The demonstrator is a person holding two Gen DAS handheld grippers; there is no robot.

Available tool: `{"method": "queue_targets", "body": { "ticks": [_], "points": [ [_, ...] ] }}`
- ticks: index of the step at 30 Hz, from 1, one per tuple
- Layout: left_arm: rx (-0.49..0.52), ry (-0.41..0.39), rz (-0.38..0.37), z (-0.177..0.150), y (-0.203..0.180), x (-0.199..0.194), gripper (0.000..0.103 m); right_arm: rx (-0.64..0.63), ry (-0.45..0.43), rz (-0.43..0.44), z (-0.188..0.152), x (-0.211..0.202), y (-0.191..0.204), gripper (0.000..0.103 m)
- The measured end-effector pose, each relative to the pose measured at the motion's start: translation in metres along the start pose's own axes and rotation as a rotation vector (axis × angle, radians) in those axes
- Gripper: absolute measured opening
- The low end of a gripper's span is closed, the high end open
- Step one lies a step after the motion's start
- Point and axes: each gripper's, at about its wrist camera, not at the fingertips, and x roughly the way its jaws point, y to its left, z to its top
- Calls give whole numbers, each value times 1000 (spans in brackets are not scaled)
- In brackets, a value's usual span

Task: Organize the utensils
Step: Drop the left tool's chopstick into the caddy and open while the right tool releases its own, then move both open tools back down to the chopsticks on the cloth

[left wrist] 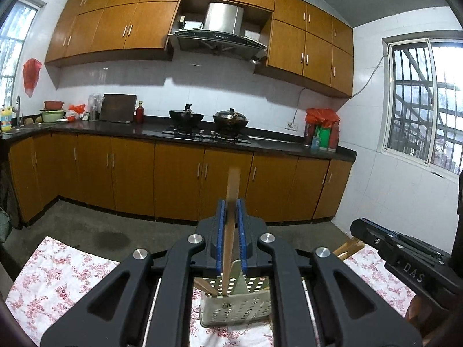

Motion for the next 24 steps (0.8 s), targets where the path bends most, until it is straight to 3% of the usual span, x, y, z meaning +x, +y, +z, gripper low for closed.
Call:
{"method": "queue_targets", "body": {
  "ticks": [3,11,15,19,24],
  "points": [
    [-4,-11,7,4,1,-4,29,-2,-16,-5,3,-8,0,12],
    [-23,-27,33,13,11,-30,30,-9,-76,-41,7,-44,-6,19],
    [-27,-6,82,5,27,-50,33,13,-68,-75,-8,-62,-23,24],
    [-21,51,160,-21,48,-65,37,48,31,-126,-47,-61,-47,24],
    [-42,225,245,-80,79,-62,37,96,238,-138,-113,-33,-65,24]
  ]
}}
